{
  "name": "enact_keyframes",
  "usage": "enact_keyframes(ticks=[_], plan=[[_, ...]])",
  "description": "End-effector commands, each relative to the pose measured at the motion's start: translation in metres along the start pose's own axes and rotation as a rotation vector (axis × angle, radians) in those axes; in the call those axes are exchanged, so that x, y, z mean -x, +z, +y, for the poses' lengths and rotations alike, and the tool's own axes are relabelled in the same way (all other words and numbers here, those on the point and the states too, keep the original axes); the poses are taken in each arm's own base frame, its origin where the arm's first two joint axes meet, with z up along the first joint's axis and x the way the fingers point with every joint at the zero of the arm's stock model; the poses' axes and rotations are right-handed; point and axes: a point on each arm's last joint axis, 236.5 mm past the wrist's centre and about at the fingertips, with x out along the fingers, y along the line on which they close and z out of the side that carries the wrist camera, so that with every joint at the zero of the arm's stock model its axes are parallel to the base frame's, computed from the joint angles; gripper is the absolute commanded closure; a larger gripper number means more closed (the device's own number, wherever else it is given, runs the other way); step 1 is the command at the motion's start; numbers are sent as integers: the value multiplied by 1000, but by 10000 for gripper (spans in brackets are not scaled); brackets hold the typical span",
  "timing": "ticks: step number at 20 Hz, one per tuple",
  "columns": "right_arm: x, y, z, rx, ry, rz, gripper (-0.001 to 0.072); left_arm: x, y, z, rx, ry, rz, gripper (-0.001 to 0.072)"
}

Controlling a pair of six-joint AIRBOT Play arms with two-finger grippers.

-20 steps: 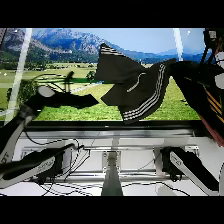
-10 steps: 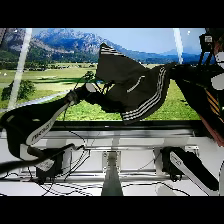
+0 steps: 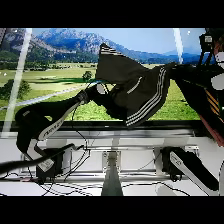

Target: Fold the clothes and pants, and hang the long-sleeved shirts on hangers.

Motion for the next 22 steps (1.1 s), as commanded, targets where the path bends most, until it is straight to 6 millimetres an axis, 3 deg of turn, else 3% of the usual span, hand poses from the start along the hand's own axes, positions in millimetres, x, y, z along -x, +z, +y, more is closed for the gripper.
enact_keyframes(ticks=[1, 4, 10, 13, 17, 20, 22], plan=[[0, 0, 0, 0, 0, -1, 687, 17, -14, 1, 14, -30, 82, -13], [0, 0, 0, -1, 1, -1, 687, 22, -14, 5, 30, -40, 89, -3], [0, 0, 1, -3, 3, -1, 687, 8, -21, -2, 12, -34, 116, 0], [0, 0, 1, -3, 3, -2, 687, 23, -13, 3, 25, -38, 80, -1], [0, 0, 1, -3, 3, -2, 686, 60, 1, 5, 31, -48, -2, 3], [0, 0, 1, -3, 3, -2, 687, 72, -7, 16, 18, 21, 10, 3], [0, 0, 1, -3, 3, -2, 687, 67, -20, 29, 29, 103, 60, 3]])
